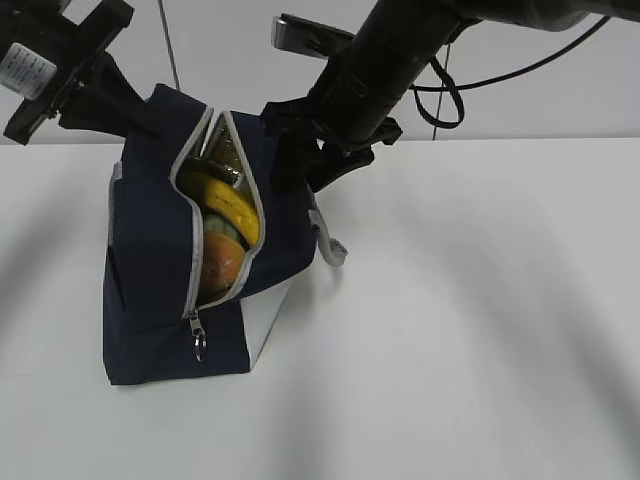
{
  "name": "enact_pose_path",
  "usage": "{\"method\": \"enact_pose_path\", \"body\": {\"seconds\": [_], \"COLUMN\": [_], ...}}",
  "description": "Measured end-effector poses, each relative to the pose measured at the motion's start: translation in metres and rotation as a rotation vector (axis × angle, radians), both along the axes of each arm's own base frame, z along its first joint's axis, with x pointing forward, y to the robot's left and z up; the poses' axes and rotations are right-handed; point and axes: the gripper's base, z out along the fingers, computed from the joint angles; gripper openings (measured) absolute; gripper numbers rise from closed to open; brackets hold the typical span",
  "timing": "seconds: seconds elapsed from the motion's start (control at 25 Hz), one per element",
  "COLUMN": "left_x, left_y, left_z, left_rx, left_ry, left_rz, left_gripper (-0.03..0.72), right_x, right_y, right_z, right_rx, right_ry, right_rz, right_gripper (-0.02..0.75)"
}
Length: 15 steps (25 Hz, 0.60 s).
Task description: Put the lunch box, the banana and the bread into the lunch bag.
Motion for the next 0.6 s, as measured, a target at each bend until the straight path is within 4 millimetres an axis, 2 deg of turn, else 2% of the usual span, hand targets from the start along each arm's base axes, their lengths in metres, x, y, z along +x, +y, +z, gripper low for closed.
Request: {"method": "enact_pose_path", "body": {"seconds": [0.16, 0.24, 0.36, 0.6], "left_x": [0.0, 0.0, 0.0, 0.0], "left_y": [0.0, 0.0, 0.0, -0.0004], "left_z": [0.0, 0.0, 0.0, 0.0004], "left_rx": [0.001, 0.001, 0.001, -0.005], "left_ry": [-0.002, -0.002, -0.002, -0.004], "left_rz": [-0.002, -0.002, -0.002, -0.004], "left_gripper": [0.001, 0.001, 0.001, 0.001], "right_x": [0.0018, 0.002, 0.002, 0.001], "right_y": [0.0012, 0.0012, 0.0013, 0.0011], "right_z": [-0.0028, -0.0027, -0.0027, -0.0018], "right_rx": [0.009, 0.01, 0.011, 0.009], "right_ry": [-0.001, -0.003, -0.002, -0.001], "right_rz": [-0.006, -0.007, -0.008, 0.001], "right_gripper": [0.177, 0.092, 0.041, -0.006]}}
